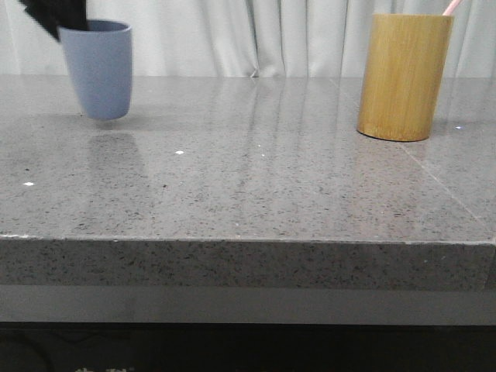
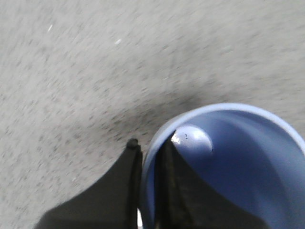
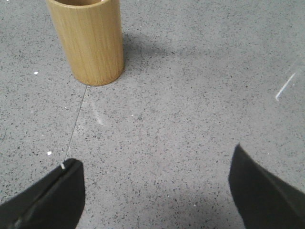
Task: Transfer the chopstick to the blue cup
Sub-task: 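Grasp the light blue cup rim with the left gripper and lift, then carry the blue cup toward the bamboo holder and set it down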
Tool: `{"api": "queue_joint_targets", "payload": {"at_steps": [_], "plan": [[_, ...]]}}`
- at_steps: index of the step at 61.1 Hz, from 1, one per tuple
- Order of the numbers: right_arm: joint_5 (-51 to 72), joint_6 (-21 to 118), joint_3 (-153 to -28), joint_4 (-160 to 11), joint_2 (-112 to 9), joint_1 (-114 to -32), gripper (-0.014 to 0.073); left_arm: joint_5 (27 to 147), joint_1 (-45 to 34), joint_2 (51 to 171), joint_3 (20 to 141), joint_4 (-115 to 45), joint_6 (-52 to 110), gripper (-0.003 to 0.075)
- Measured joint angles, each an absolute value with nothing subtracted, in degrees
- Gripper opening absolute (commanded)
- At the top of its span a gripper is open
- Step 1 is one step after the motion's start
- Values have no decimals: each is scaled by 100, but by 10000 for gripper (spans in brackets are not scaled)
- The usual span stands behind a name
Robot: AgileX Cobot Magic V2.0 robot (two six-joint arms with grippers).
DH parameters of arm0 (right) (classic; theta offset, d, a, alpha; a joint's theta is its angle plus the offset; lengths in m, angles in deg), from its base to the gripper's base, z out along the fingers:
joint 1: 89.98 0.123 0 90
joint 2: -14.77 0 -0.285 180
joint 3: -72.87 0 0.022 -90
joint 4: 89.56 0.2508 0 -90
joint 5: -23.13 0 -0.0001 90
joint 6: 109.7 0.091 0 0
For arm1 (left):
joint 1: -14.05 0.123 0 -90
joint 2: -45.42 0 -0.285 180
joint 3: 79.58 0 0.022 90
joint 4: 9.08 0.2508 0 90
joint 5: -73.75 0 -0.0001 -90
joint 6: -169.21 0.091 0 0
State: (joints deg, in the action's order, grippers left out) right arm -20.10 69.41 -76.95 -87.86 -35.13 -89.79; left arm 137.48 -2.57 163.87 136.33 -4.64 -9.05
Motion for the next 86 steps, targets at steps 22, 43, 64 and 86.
{"api": "queue_joint_targets", "payload": {"at_steps": [22, 43, 64, 86], "plan": [[-2010, 6941, -7695, -8778, -3513, -8979, 622, 14110, -1328, 16932, 15016, -605, -838, -19], [-2010, 6941, -7695, -8778, -3513, -8979, 622, 14242, -1823, 17519, 15440, -652, -825, -19], [-2010, 6941, -7695, -8778, -3513, -8979, 622, 14320, -1850, 17688, 15452, -811, -825, -18], [-2014, 6941, -7695, -8778, -3513, -8979, 622, 14419, -1850, 17688, 15474, -848, -800, 318]]}}
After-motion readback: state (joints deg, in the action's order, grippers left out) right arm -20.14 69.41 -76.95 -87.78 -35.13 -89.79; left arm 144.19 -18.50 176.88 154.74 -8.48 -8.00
